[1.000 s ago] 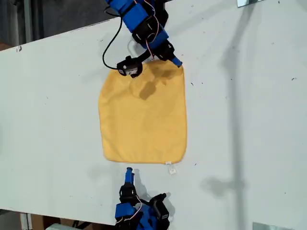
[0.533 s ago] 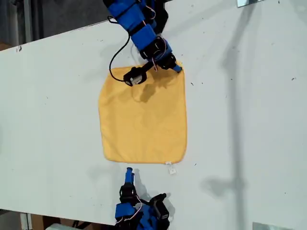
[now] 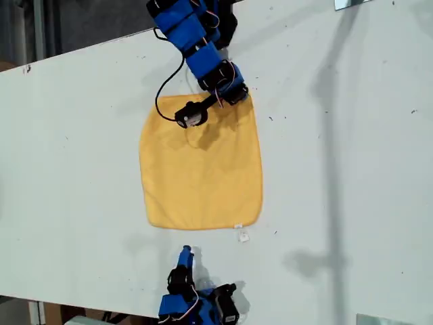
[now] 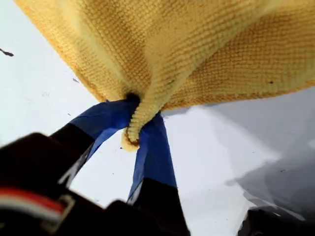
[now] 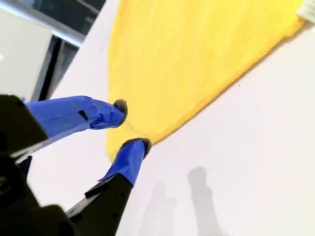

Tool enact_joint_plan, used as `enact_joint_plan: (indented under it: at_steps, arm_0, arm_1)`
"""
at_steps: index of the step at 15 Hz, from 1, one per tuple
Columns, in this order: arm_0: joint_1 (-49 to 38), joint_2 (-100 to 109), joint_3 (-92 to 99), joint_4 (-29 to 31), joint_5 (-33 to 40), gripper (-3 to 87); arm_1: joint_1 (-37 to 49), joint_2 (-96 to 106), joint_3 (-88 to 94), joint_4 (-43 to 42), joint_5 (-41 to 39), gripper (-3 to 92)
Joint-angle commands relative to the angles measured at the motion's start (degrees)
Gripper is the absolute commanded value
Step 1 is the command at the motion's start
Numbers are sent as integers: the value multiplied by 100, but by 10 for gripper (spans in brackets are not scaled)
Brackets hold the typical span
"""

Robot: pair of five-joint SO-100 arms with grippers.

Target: Grasp corners of a square towel and fold twice.

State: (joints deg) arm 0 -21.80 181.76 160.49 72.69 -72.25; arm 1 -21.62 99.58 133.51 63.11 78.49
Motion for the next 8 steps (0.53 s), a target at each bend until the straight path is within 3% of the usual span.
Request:
enact_joint_plan:
  at_steps: [1, 3, 6, 8]
  arm_0:
    - [1125, -4597, -2689, -659, -281, 114]
    - [1635, -6513, -3902, -773, -563, 131]
    - [2742, -7945, -4184, -967, -2215, 196]
    - [3164, -8209, -4386, -949, -2804, 195]
  arm_1:
    - [105, 9, -176, 62, -97, -1]
    - [0, -9, -167, 44, -44, -1]
    - [-97, -9, -167, 53, -18, -1]
    - [-149, -9, -167, -9, 9, -1]
